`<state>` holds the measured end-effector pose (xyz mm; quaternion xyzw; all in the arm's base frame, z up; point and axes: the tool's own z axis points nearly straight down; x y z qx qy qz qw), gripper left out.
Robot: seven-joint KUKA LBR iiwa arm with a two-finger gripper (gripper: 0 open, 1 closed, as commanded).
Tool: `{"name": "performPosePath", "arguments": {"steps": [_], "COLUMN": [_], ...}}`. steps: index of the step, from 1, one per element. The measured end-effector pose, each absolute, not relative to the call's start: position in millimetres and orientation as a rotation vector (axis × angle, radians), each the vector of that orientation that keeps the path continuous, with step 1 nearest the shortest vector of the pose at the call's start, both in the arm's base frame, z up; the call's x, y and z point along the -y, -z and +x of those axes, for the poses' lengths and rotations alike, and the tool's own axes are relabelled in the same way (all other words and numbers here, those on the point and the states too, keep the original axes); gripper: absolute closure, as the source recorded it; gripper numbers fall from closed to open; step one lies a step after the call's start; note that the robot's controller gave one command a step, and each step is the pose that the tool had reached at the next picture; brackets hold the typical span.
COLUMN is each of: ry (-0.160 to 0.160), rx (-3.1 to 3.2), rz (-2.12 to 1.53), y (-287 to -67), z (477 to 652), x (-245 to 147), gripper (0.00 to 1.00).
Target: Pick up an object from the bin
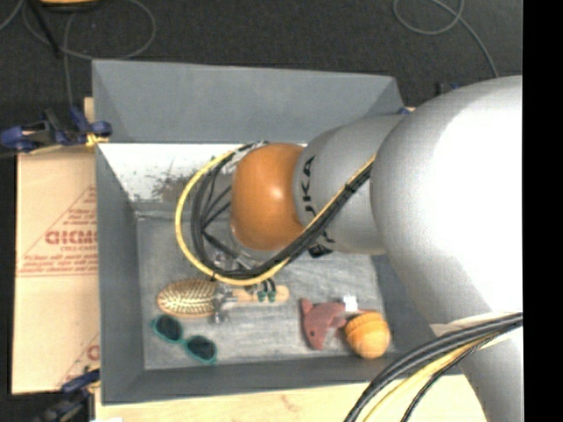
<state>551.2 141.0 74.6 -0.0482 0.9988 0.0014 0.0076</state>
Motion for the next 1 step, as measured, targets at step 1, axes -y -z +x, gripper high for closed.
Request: {"name": "performPosePath", "arguments": {"steps": [1], "ry": [-0.003], "rx": [-3.127], "rz": [-0.151], "y": [-78.4], "z": [550.1], "x": [-140.7], "gripper": [1.00]}}
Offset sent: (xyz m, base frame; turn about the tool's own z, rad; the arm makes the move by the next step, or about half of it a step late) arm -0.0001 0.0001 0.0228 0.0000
